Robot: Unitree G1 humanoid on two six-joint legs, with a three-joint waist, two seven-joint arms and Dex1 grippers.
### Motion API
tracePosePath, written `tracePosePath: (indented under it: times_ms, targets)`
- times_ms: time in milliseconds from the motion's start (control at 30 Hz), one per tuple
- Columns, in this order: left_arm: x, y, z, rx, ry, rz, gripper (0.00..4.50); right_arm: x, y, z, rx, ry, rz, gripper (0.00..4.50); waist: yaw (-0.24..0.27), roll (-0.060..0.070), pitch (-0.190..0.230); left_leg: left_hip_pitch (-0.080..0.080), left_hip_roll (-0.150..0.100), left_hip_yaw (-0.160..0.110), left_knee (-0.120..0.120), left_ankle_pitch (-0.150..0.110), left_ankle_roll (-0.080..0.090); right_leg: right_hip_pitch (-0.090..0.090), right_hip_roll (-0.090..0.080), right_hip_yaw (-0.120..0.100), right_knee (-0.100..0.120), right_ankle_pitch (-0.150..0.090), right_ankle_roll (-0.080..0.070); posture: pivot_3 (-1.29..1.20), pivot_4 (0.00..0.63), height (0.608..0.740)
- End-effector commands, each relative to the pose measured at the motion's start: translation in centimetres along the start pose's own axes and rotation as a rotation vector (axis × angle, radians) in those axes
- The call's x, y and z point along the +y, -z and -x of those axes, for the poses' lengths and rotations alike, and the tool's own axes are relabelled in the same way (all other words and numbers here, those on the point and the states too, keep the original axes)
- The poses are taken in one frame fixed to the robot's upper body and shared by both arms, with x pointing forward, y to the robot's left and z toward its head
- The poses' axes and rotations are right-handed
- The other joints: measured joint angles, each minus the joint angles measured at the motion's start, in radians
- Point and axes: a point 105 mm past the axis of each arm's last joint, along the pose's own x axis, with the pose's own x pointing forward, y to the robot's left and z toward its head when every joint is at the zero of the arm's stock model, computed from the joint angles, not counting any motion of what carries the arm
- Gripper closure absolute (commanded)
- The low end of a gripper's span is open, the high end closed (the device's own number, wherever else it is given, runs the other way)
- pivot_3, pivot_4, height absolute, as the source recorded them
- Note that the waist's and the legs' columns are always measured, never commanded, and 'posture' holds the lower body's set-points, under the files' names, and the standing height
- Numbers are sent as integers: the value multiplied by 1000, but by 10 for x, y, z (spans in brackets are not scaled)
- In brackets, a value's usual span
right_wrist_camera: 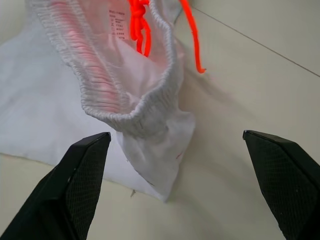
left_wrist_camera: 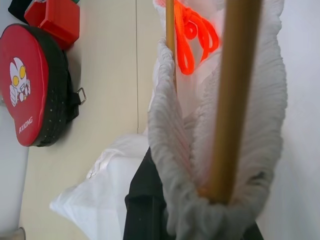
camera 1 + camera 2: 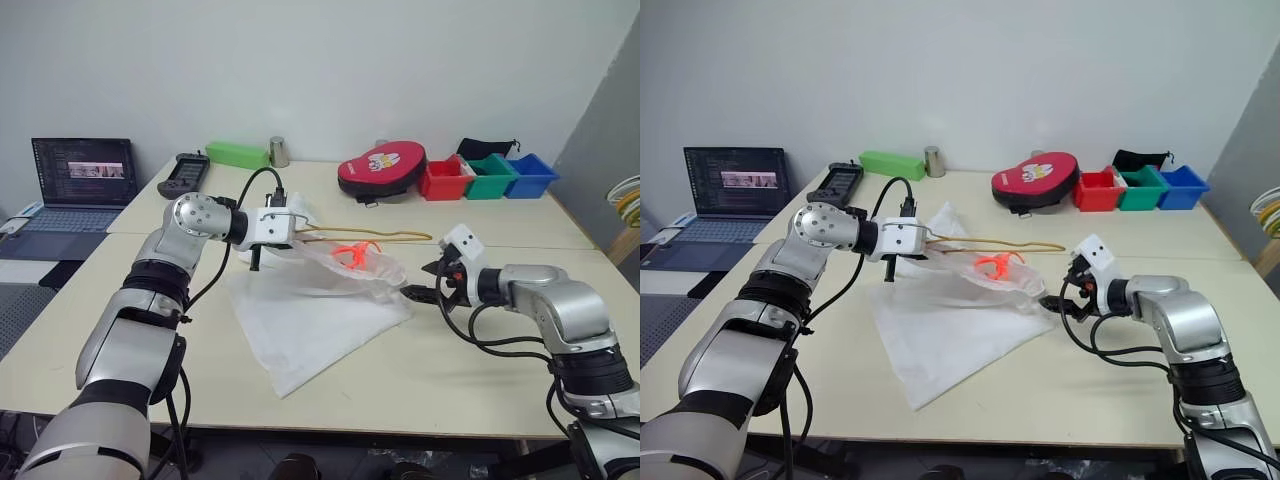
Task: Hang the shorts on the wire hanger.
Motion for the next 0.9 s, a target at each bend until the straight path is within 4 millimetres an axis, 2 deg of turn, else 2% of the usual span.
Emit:
tracePosePath:
  times_ms: [33,300,433,600,733,900]
  targets:
    - [16,-9,11,-18,-69,-32,4500,15,-11,0,-11,-49,126,13,0,0,0,0,0,0,0,0,0,0,0,0,0,0,0,266,0,740]
    - [19,-11,9,-22,-82,-35,4500,17,-15,-16,-57,-30,101,13,-2,0,0,0,0,0,0,0,0,0,0,0,0,0,0,266,0,740]
    - [20,-12,9,-28,-89,-33,4500,10,-14,-21,-68,5,81,699,-1,0,0,0,0,0,0,0,0,0,0,0,0,0,0,270,0,740]
    - [20,-13,8,-32,-97,-31,4500,4,-15,-22,-96,28,49,1956,-1,0,0,0,0,0,0,0,0,0,0,0,0,0,0,276,0,740]
    - [18,-11,8,-30,-97,-28,4500,3,-18,-23,-122,36,21,2774,-1,0,0,0,0,0,0,0,0,0,0,0,0,0,0,280,0,740]
    - [14,-3,12,17,-81,-52,4500,3,-15,-20,-124,42,33,3973,-1,0,0,0,0,0,0,0,0,0,0,0,0,0,0,281,0,740]
